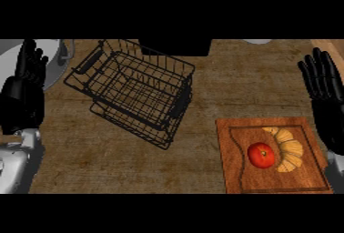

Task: Pick the croissant from the cutting board and place it in the tiered basket

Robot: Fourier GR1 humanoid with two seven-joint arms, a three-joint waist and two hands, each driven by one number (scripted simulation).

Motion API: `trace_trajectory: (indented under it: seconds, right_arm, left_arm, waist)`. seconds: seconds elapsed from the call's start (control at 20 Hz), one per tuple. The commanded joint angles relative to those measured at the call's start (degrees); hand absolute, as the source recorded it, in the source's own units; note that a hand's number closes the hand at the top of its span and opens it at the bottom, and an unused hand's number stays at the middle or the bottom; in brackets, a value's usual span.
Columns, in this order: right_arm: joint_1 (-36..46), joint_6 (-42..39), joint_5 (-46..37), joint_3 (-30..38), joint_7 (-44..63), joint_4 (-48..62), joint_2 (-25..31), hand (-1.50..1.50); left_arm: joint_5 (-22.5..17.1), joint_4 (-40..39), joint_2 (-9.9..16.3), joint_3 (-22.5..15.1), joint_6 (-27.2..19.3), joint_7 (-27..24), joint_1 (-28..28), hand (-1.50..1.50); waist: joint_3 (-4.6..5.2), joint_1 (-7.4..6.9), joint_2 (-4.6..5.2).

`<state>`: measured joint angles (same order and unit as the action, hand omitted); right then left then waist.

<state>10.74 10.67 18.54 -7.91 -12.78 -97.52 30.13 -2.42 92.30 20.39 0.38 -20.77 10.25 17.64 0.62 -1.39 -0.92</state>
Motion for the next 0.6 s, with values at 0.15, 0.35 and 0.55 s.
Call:
trace_trajectory:
  seconds: [0.15, 0.35, 0.55]
  right_arm:
    - [-2.7, 1.6, 0.4, 11.8, 0.3, 3.1, 6.6, 1.50]
    - [-10.1, 17.6, -2.6, 22.3, 8.0, 14.1, 6.8, -1.50]
    - [-13.0, 21.0, 5.3, 28.5, 3.8, 9.4, -2.2, -1.50]
  left_arm:
    - [0.3, -3.3, -4.5, -4.5, 1.5, -1.4, -13.5, 0.00]
    - [-0.6, -6.7, -6.2, -6.0, 2.2, -0.4, -18.4, 0.00]
    - [0.4, -6.8, -9.5, -10.0, 2.7, -4.2, -23.0, 0.00]
  waist:
    - [-0.58, 1.69, 0.92]
    - [-0.40, 6.10, 1.73]
    - [-0.63, 3.57, 0.51]
